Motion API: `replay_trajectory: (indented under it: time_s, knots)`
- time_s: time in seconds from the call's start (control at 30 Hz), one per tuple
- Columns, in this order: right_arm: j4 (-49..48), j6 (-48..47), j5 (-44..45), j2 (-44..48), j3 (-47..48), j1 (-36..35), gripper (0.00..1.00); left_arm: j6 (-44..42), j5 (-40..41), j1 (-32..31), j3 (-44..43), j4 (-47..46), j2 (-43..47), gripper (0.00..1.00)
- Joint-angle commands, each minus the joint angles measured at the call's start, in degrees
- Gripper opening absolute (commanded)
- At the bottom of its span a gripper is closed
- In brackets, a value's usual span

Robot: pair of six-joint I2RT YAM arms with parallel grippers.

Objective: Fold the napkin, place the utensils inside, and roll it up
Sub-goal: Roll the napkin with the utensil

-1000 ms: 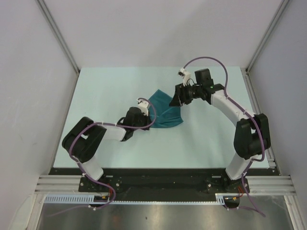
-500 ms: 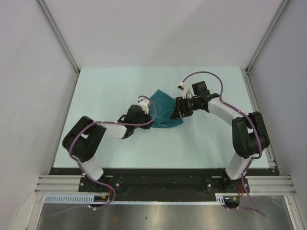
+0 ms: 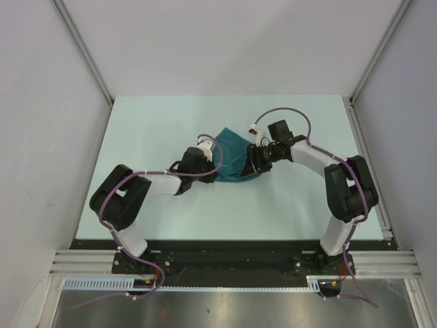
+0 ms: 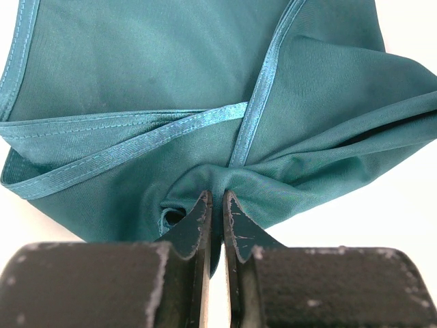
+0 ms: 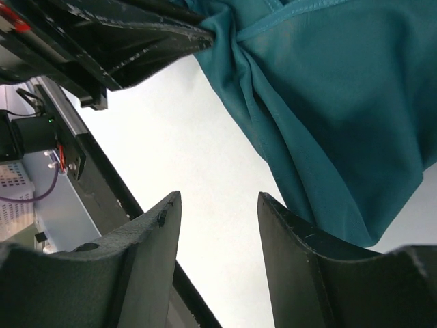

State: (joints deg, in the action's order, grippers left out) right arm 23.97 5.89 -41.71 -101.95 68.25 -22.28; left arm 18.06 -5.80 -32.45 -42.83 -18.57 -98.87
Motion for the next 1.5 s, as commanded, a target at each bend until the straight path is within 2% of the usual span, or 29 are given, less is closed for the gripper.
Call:
replay_trajectory:
  time_s: [0.0, 0.57, 0.97, 1.17, 1.3, 1.47]
  knots:
    - [1.7, -0.9, 1.5, -0.5, -0.5, -0.9, 0.53, 0.7, -1.8, -0.3, 1.7, 11.5, -4.6, 0.10]
    - [1.2, -2.8, 5.9, -7.5, 6.8, 0.7, 0.51, -0.4, -2.0, -0.2, 2.1, 12.7, -3.1, 0.09]
    - [0.7, -3.6, 10.2, -10.9, 6.7, 1.3, 0.51, -0.3, -2.5, -0.2, 3.6, 13.3, -2.8, 0.09]
    - [0.6, -2.9, 9.2, -4.5, 6.9, 1.1, 0.54, 0.2, -4.9, 0.1, 3.7, 13.5, -4.0, 0.09]
    - [0.6, -0.9, 16.5, 1.9, 5.1, 1.2, 0.56, 0.4, -6.2, 0.5, 3.3, 13.9, -4.6, 0.09]
    - [0.0, -1.5, 20.7, 6.8, -0.6, 0.7, 0.56, 0.3, -8.5, 1.6, 2.0, 15.6, -5.9, 0.09]
